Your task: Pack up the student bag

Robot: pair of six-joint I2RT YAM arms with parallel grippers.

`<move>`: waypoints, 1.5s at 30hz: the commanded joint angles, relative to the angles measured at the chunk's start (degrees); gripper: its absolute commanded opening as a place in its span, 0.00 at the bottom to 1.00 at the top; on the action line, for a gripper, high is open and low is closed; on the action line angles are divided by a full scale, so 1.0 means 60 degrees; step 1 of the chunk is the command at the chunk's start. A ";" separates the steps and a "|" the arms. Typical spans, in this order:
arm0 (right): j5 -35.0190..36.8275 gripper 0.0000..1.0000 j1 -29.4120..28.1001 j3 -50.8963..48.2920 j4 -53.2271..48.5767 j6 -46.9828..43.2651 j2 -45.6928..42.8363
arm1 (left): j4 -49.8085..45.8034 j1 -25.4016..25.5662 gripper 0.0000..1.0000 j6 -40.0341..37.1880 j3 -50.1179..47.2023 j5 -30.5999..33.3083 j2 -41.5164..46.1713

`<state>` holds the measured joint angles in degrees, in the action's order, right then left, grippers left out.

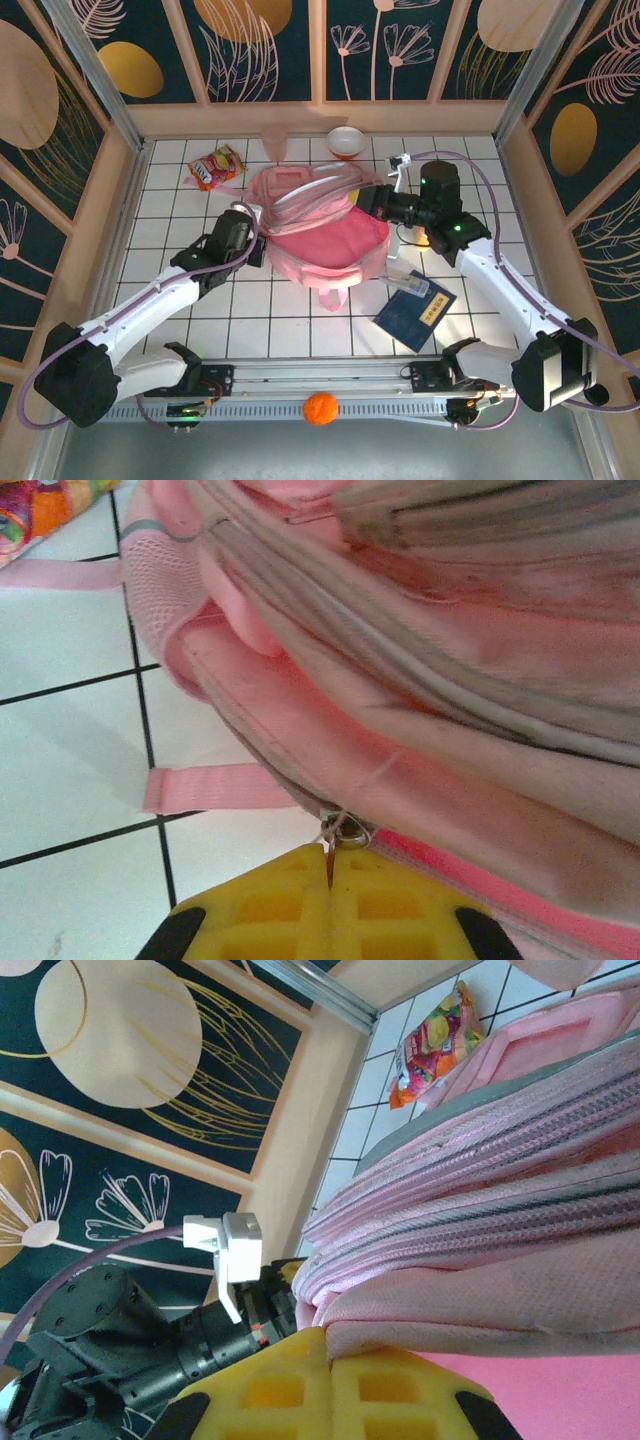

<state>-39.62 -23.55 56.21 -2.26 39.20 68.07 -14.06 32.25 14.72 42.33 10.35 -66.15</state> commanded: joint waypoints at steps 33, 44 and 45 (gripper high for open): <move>-0.2729 0.00 0.0489 0.1640 0.0167 -0.0302 0.0598 | 0.4227 -0.1435 0.22 -0.0282 -0.0793 -0.0251 -0.1005; -0.1784 0.00 0.0135 0.1388 0.0089 -0.0279 0.0592 | 0.2647 -0.1420 0.76 -0.5533 -0.0799 -0.4710 0.1954; -0.1710 0.00 0.0040 0.1384 0.0073 -0.0282 0.0608 | 0.2525 -0.1404 0.78 -0.5937 -0.0776 -0.5089 0.2177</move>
<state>-49.98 -21.89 62.92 -6.37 37.63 72.58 4.49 23.68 -7.20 36.34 -7.97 -56.66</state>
